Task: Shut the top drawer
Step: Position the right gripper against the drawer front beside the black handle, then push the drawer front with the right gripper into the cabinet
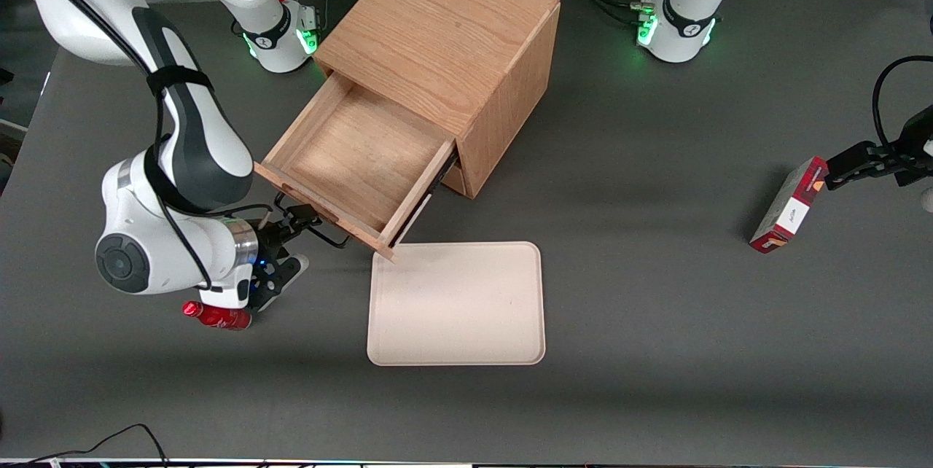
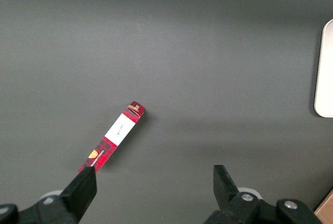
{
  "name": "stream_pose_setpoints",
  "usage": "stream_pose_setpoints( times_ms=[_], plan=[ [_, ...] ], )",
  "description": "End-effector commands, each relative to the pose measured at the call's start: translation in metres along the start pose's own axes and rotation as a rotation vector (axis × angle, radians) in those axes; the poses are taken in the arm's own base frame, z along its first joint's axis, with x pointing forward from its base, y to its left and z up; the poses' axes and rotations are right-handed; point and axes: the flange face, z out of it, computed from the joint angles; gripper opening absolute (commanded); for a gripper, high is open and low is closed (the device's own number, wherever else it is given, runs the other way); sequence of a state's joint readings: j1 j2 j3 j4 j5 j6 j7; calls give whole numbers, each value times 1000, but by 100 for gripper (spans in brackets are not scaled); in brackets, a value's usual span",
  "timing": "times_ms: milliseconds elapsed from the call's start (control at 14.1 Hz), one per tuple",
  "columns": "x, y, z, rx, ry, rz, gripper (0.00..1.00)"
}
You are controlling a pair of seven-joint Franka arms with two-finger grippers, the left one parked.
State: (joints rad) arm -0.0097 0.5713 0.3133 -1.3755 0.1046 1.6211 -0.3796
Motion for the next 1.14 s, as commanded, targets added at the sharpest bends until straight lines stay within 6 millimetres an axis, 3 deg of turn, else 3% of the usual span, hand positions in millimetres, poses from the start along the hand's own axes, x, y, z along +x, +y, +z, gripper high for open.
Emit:
stream_pose_setpoints(
  times_ms=[0, 284, 639, 1065],
  plan=[
    [-15, -32, 11, 15, 8, 22, 100],
    [-26, -46, 18, 29, 6, 72, 100],
    [-33, -84, 34, 31, 14, 101, 100],
    [-55, -103, 45, 39, 11, 135, 100]
  ],
)
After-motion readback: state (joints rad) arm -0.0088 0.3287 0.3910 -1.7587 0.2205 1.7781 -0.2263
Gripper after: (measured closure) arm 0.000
